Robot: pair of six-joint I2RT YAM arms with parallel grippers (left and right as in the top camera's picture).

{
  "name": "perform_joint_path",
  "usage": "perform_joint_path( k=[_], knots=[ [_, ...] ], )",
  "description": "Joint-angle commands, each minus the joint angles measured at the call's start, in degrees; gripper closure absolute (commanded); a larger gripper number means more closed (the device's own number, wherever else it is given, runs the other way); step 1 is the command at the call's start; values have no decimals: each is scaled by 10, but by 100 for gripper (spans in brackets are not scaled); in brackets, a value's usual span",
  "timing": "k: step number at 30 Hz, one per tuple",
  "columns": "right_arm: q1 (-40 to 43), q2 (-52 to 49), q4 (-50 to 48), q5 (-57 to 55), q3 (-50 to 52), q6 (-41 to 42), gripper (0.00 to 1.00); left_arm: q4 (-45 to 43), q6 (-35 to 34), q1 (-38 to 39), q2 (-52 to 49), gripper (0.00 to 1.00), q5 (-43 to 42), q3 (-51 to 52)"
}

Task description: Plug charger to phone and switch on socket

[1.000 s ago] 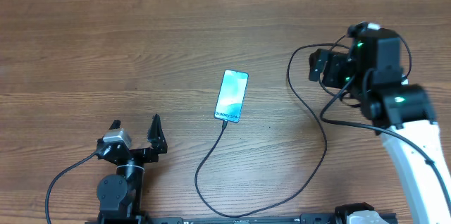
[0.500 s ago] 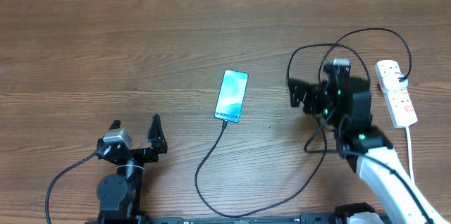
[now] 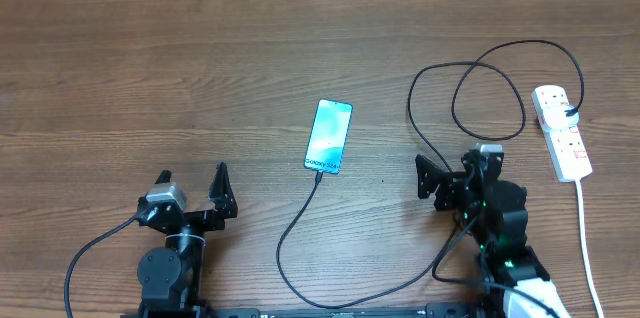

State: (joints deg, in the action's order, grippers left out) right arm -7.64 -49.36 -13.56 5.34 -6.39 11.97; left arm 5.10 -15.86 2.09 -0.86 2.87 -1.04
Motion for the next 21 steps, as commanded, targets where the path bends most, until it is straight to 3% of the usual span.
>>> perform_joint_path(
  k=[1, 7, 21],
  knots=[
    [-2, 50, -18, -15, 42, 0, 0, -2, 11, -6, 7, 0, 5, 3],
    [-1, 125, 9, -18, 59, 0, 0, -2, 11, -6, 7, 1, 5, 3],
    [-1, 352, 183, -29, 59, 0, 0, -2, 11, -6, 7, 1, 5, 3]
  ],
)
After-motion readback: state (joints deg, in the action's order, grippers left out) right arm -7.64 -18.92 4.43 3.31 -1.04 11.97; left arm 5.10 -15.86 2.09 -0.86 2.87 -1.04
